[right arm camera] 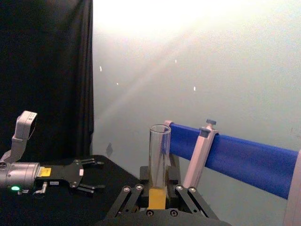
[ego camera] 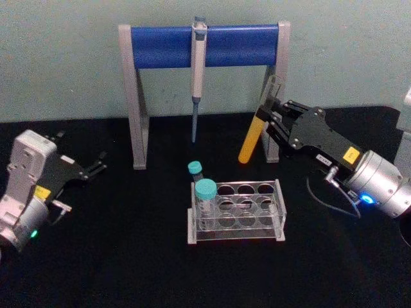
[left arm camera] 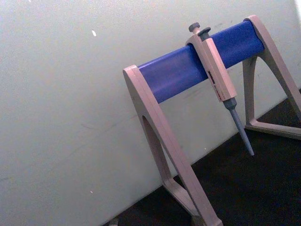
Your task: Pick up the test tube from the test tube rack, shake it, then place it back into the test tube rack.
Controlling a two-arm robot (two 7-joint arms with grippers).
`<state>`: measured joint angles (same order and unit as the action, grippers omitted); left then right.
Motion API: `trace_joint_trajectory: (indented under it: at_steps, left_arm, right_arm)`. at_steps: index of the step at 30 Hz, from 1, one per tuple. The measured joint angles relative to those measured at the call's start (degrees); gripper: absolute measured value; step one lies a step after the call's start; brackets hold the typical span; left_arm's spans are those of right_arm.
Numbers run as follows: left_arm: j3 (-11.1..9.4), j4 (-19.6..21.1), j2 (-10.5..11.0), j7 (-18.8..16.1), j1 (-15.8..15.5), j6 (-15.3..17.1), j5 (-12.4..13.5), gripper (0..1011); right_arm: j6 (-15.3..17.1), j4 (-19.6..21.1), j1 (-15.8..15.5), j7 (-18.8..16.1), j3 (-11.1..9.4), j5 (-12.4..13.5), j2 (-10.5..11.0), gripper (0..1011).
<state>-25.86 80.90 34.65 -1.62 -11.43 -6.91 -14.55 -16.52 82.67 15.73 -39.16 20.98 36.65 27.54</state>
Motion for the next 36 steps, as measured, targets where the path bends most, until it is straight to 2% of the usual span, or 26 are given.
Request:
trace_joint_trajectory:
  at_steps: [17, 23, 26, 31, 36]
  left_arm:
    - [0.0, 0.0, 0.0, 0.0, 0.0, 0.0, 0.0, 1001]
    - [0.0, 0.0, 0.0, 0.0, 0.0, 0.0, 0.0, 1002]
    - [0.0, 0.0, 0.0, 0.0, 0.0, 0.0, 0.0, 1001]
    - [0.0, 0.0, 0.0, 0.0, 0.0, 0.0, 0.0, 1001]
    - [0.0, 0.0, 0.0, 0.0, 0.0, 0.0, 0.0, 1002]
  right_arm:
    - [-2.22, -0.41, -0.05, -0.67, -0.54, -2.91, -1.33, 224]
    - [-2.85, -0.71, 0.38, -3.74, -0.17, -2.12, -1.07, 224]
    - [-2.86, -0.7, 0.49, -5.8, 0.07, -1.03, -0.4, 224]
    - [-1.03, 0.41, 0.31, -11.0, 0.51, 2.59, 2.87, 224]
    - [0.69, 1.39, -0.31, -12.52, 0.39, 4.38, 5.83, 224]
